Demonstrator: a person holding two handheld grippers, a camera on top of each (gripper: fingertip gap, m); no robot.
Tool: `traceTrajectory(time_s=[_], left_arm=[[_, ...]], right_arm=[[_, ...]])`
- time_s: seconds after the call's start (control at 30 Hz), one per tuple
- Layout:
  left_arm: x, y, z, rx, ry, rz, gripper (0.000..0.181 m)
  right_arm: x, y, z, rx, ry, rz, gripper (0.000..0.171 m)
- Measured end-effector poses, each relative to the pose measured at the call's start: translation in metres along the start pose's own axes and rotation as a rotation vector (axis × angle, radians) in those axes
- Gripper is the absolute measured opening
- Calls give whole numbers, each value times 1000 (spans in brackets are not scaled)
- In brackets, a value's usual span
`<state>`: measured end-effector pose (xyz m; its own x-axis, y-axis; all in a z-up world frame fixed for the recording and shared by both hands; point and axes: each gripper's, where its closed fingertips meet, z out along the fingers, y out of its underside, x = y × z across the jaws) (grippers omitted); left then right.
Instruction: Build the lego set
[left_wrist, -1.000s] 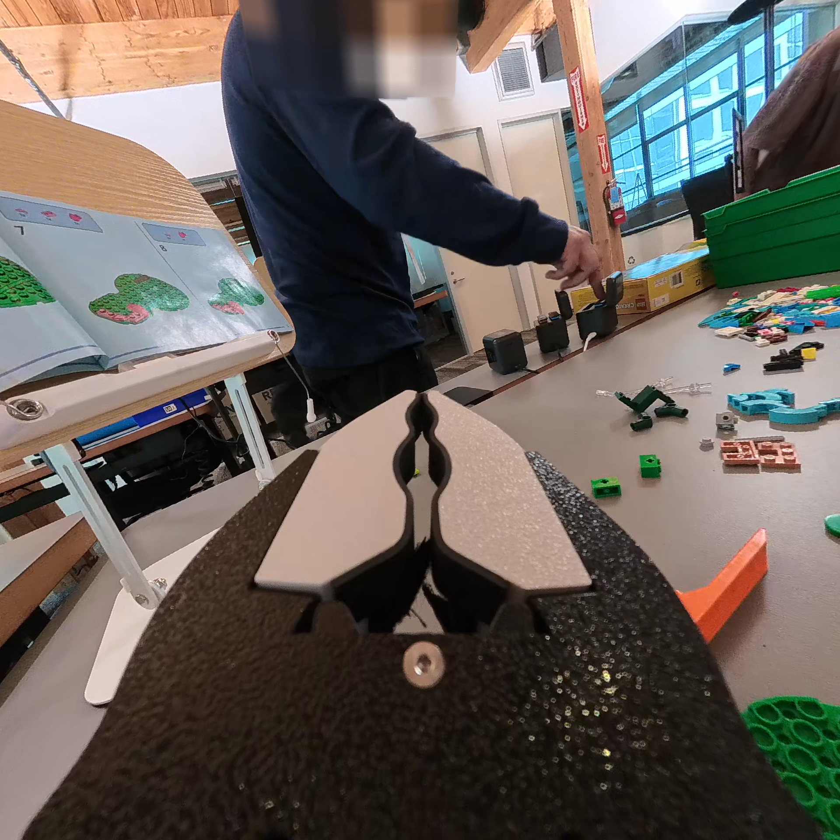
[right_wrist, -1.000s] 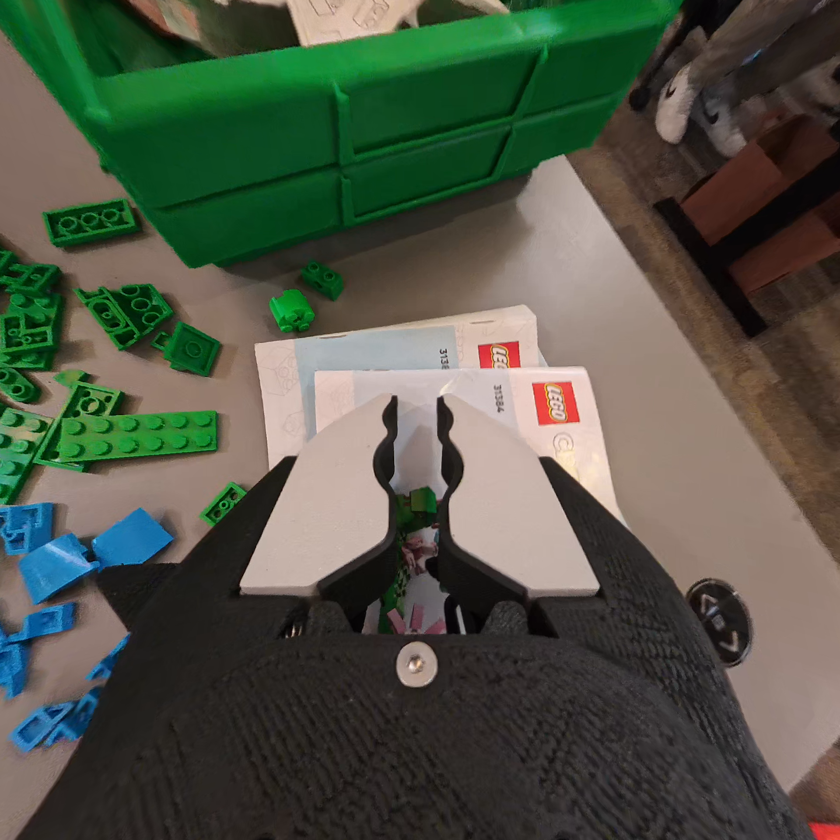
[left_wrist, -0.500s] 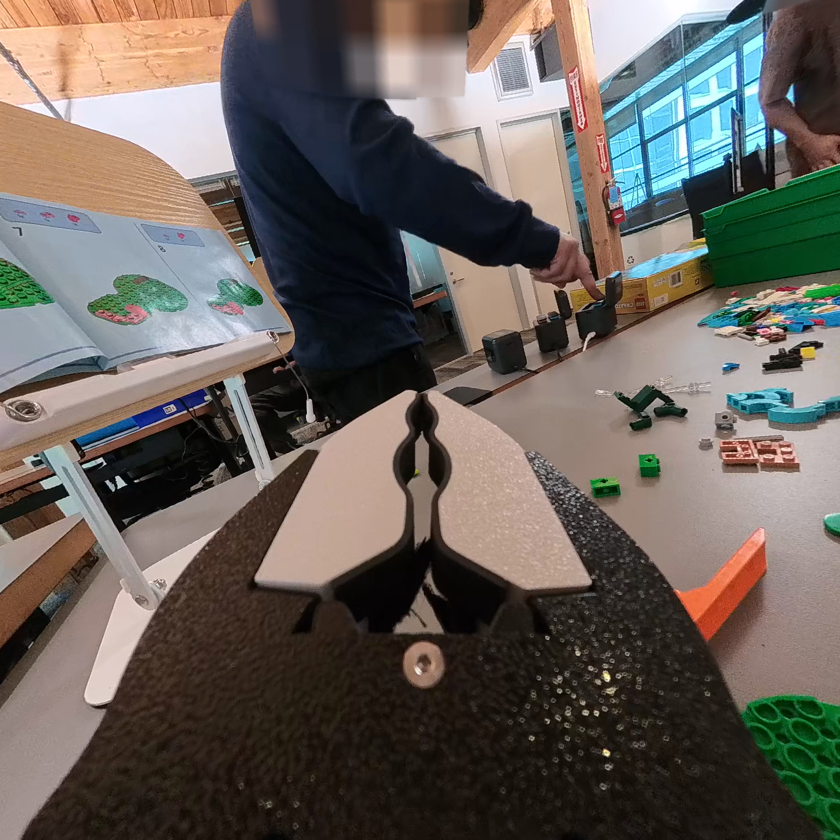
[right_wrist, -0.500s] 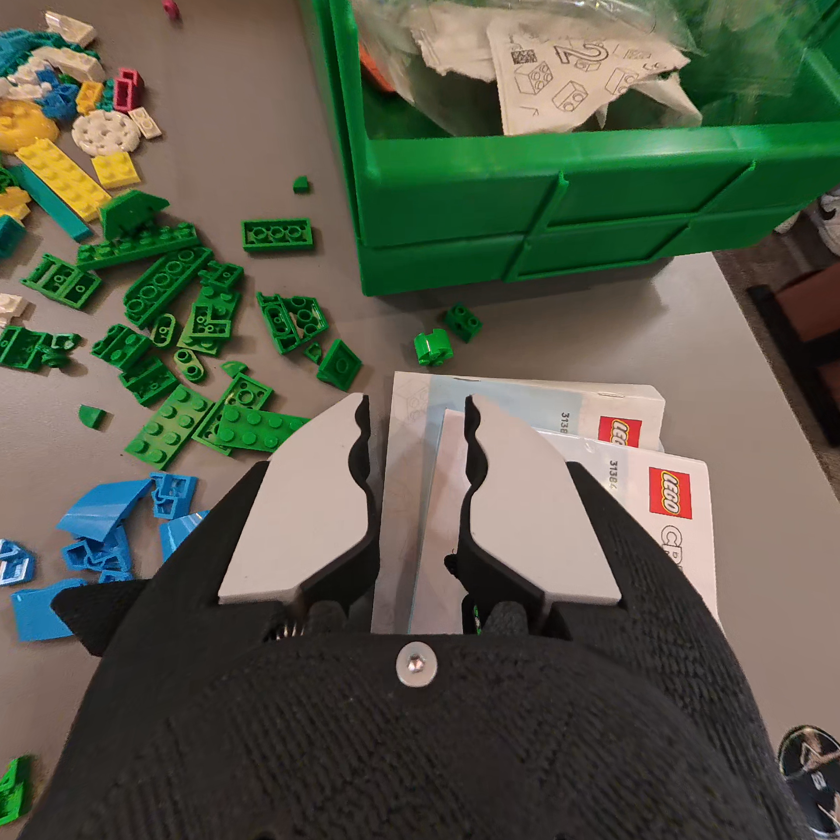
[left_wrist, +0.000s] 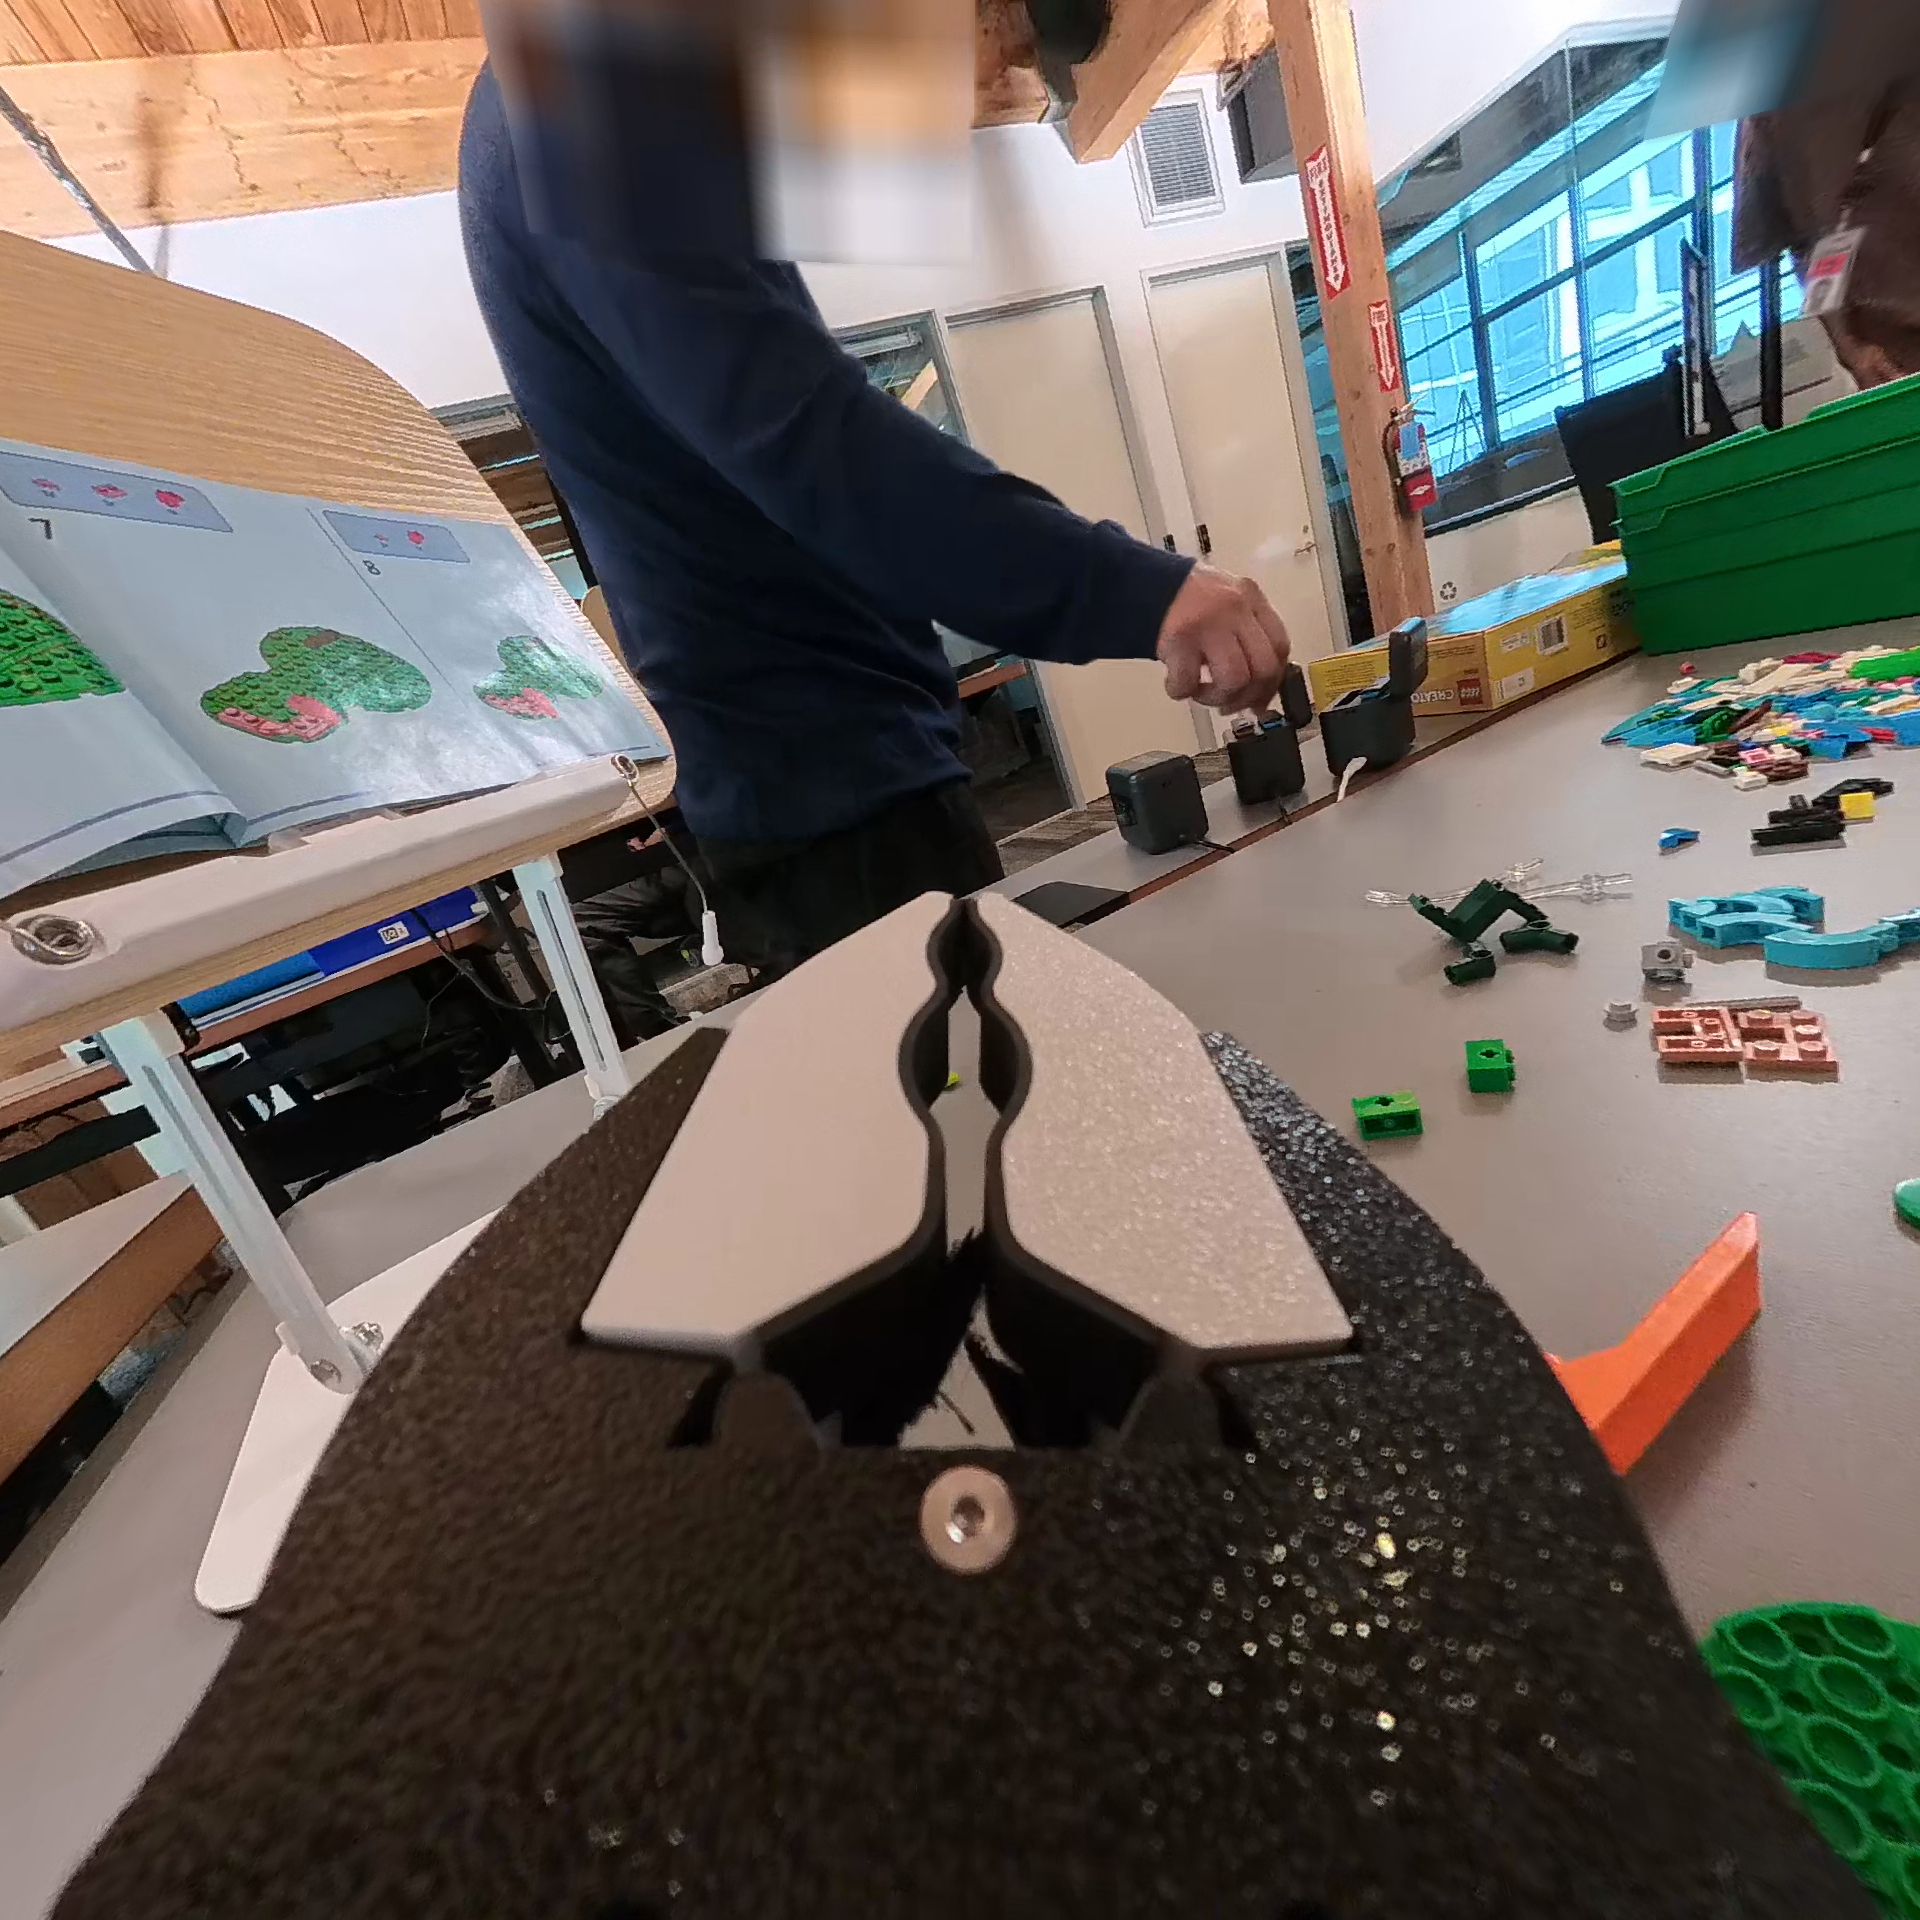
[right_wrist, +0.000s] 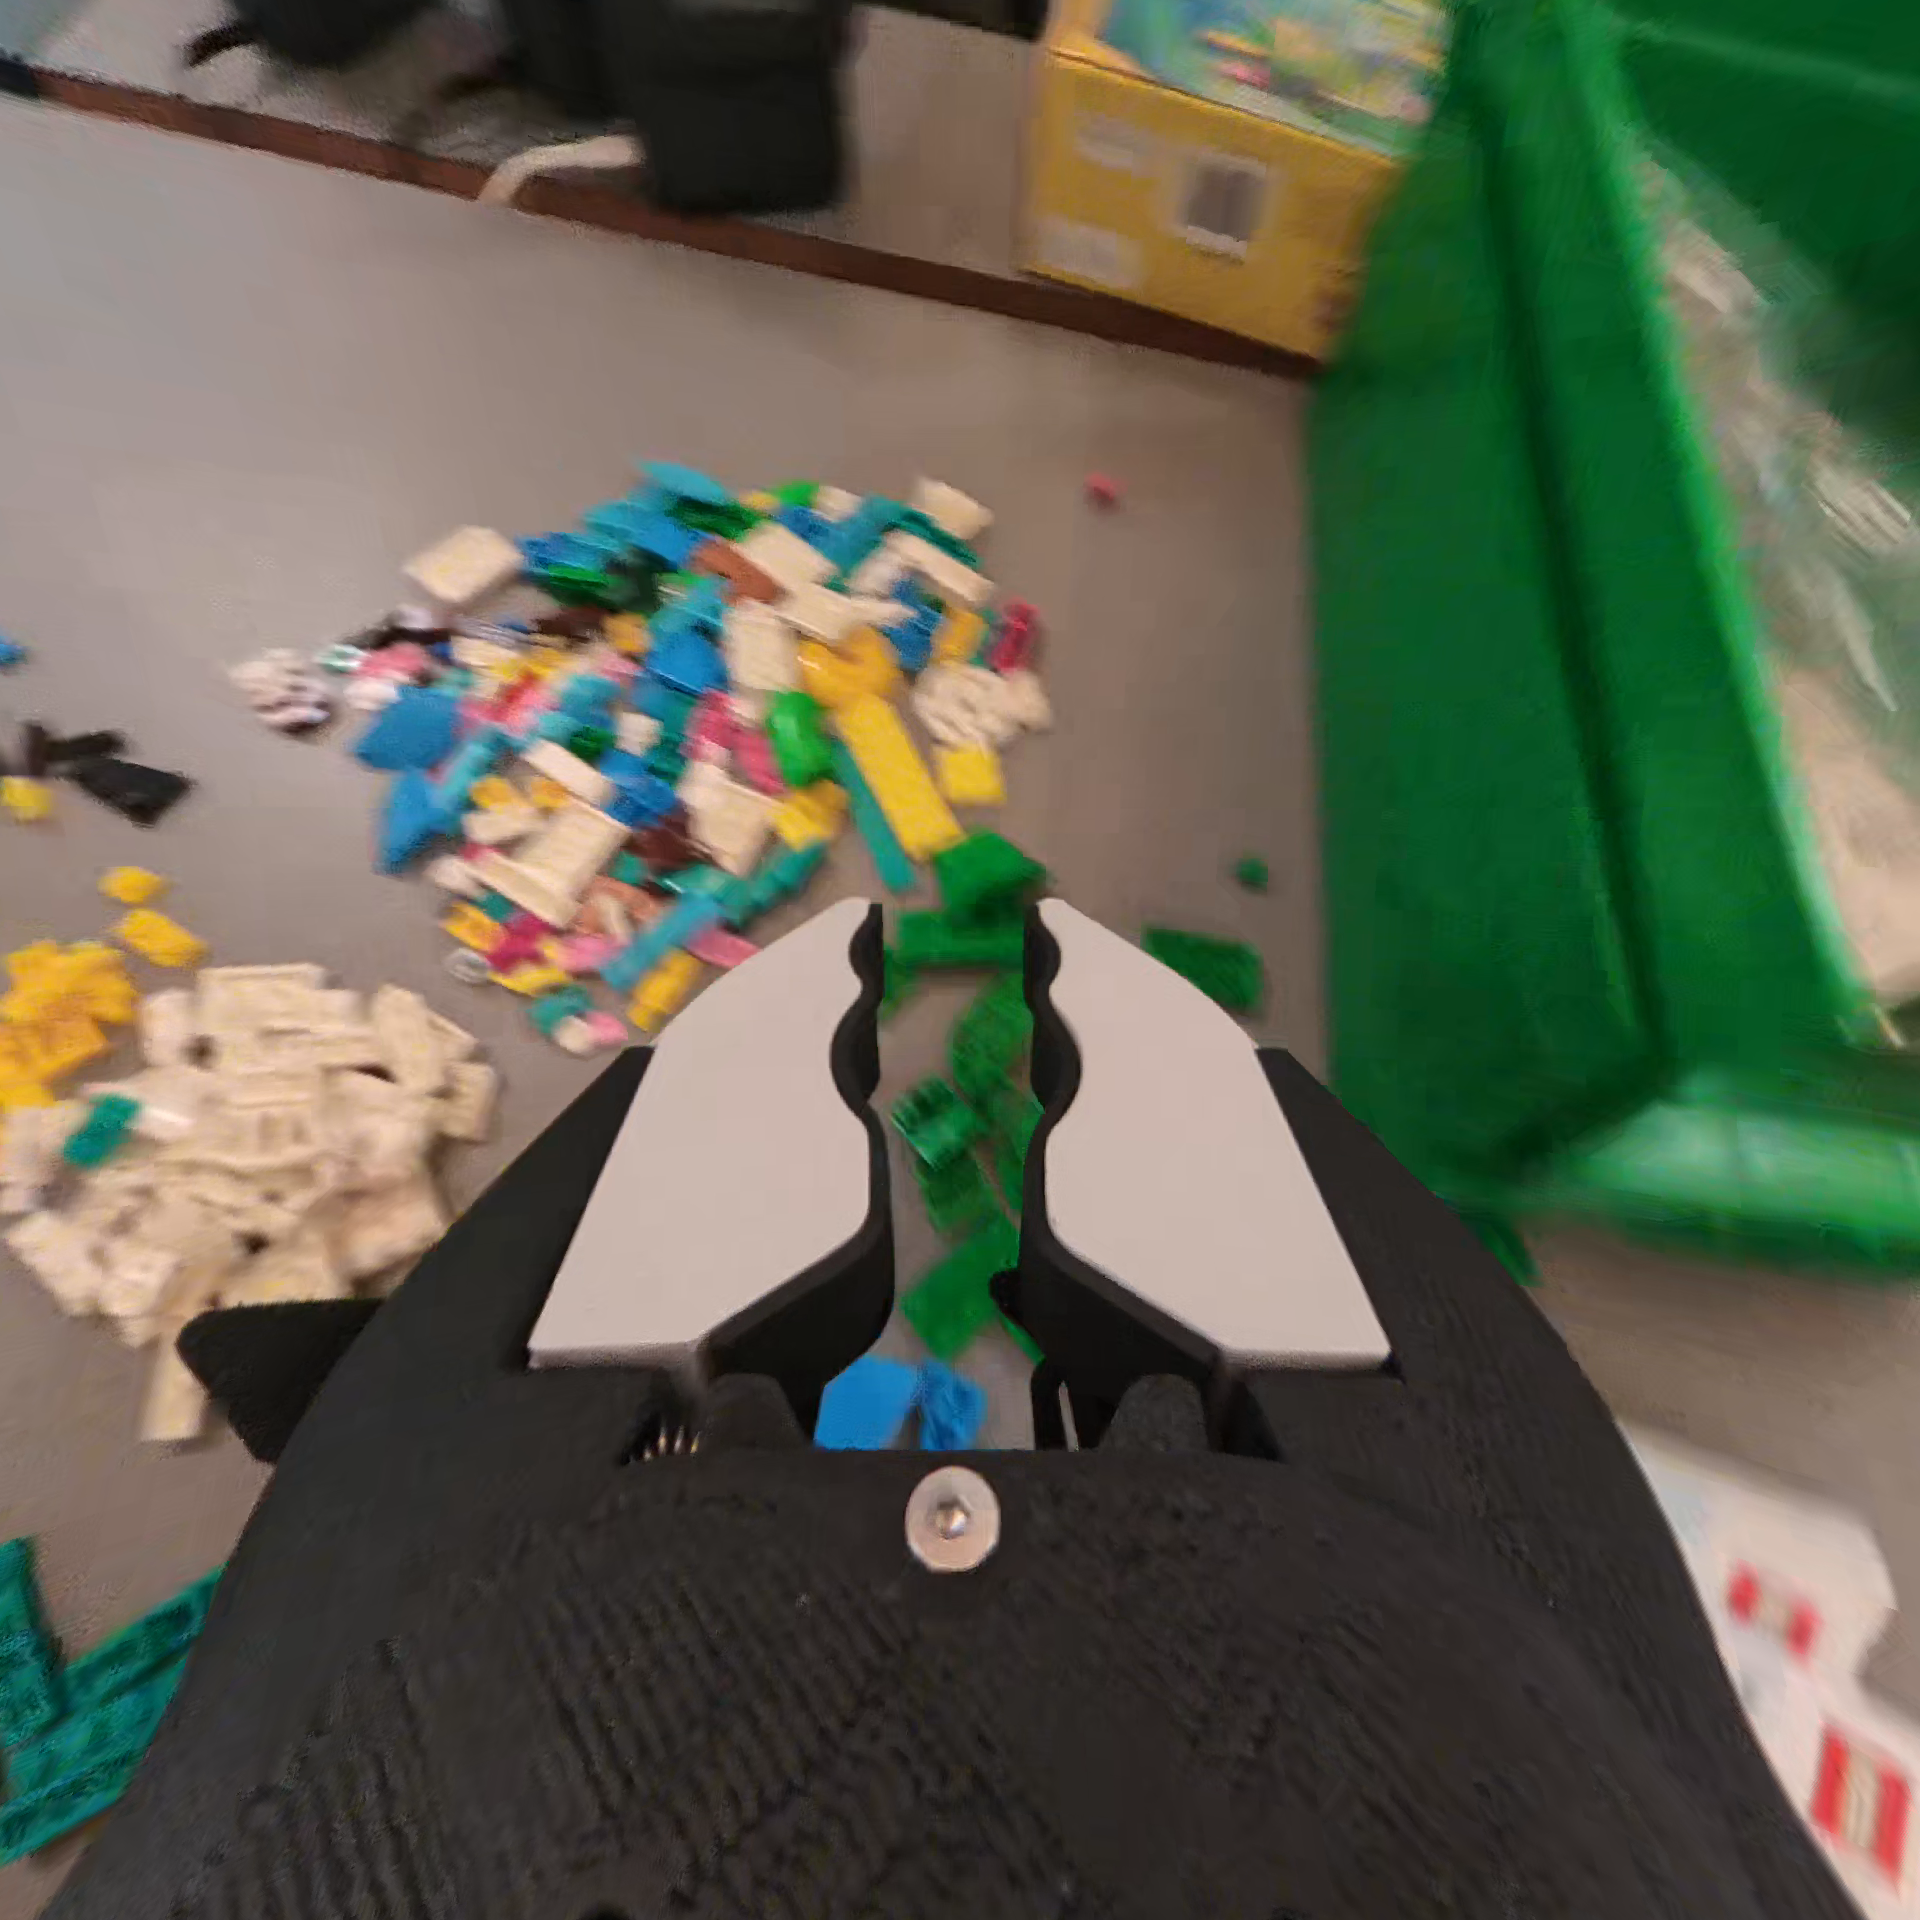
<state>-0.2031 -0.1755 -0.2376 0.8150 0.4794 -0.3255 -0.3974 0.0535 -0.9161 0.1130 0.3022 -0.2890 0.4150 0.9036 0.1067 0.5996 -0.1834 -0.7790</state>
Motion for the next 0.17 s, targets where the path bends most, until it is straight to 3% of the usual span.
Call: traceTrajectory(time_s=[0.17], left_arm=[[1,-1,0,4,8,0,0]], right_arm=[[-58,-45,60,-159,-157,-197,20]])
